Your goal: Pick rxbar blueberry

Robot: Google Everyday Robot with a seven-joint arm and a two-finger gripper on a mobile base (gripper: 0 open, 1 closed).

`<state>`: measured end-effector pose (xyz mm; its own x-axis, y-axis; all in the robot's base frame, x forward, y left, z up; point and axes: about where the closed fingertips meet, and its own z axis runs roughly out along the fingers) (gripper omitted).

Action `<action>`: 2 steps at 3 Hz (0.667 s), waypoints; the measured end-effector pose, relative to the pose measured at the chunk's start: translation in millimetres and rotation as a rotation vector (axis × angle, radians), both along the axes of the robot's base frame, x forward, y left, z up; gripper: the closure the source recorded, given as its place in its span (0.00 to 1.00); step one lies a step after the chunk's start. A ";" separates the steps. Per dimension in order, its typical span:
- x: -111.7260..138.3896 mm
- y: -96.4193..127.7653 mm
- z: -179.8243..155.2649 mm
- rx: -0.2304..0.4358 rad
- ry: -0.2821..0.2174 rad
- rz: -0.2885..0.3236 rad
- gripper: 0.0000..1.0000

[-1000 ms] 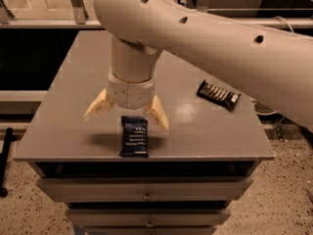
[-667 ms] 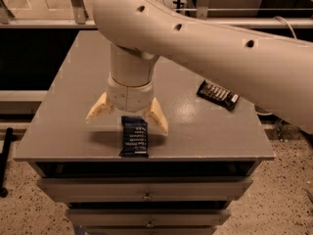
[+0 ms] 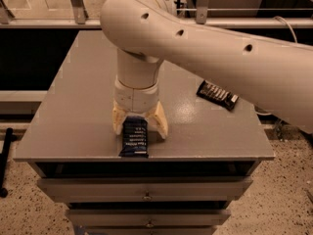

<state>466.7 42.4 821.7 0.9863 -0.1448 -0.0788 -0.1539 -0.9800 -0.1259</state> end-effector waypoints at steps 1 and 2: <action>0.1 0.0 7.1 0.000 0.000 0.000 0.72; 0.1 0.0 11.3 0.000 0.000 0.000 0.95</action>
Offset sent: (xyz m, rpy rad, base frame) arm 0.0167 0.0158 0.0620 0.0315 -0.0370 -0.0482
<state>466.8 42.4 833.1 0.9863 -0.1451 -0.0784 -0.1542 -0.9800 -0.1260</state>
